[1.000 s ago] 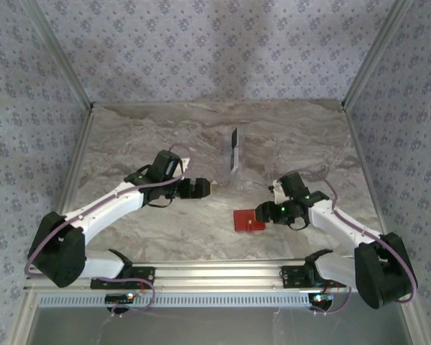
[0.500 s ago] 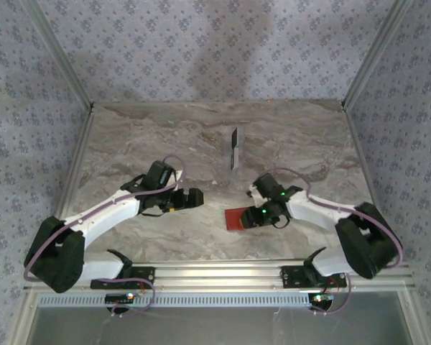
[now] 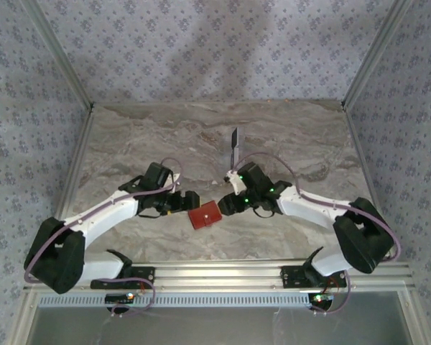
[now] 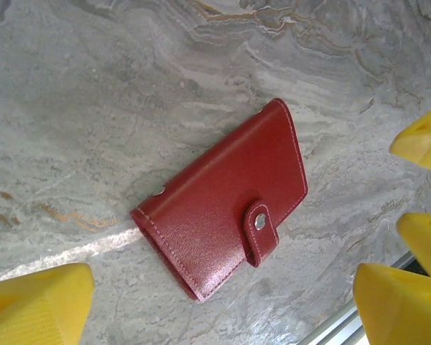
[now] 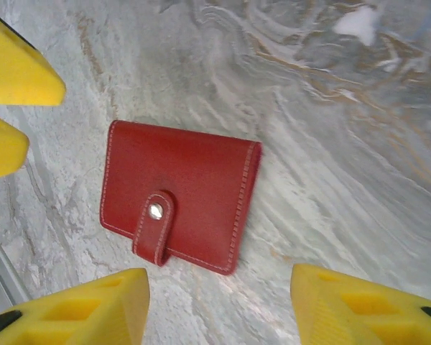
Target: Put the credit cards into the card holder
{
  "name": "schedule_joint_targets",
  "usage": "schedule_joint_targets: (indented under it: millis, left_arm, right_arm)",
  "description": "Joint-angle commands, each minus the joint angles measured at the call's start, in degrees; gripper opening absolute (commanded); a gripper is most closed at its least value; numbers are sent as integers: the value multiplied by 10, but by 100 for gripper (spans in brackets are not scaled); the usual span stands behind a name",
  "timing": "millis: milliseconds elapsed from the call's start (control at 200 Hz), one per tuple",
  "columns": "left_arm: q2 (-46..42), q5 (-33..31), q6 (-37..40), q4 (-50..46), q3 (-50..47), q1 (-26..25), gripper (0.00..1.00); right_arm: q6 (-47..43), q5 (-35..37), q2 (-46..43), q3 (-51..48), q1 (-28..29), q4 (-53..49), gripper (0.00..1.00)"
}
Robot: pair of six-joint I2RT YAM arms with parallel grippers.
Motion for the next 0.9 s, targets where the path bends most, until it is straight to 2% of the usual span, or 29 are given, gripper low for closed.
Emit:
schedule_joint_targets:
  millis: [0,80,190,340,515,560,620,680,830,895]
  left_arm:
    - [25,4,37,-29,27,7,88]
    - [70,51,45,-24,50,20,83]
    - [124,69,70,-45,90,19,73]
    - [151,52,73,-54,108,19,73]
    - [178,96,63,-23,98,3,69]
    - [184,103,63,-25,99,-2,64]
    - [189,118,60,-26,97,-6,52]
    - [188,128,62,-27,93,-10,50]
    - [173,131,69,-50,81,-7,35]
    - [162,134,67,-60,75,-7,34]
  right_arm:
    - [34,-36,-34,-33,0,-11,54]
    - [45,-19,-44,-40,27,-8,53]
    - [85,5,-46,-64,62,39,49]
    - [103,22,-48,-73,78,62,45]
    - [102,-5,-19,-75,81,79,43]
    - [102,-2,-11,-72,85,73,43]
    - [105,4,-5,-76,89,81,43]
    - [110,3,1,-81,92,96,43]
    - [114,4,14,-68,92,86,43]
    - [128,17,13,-70,91,84,42]
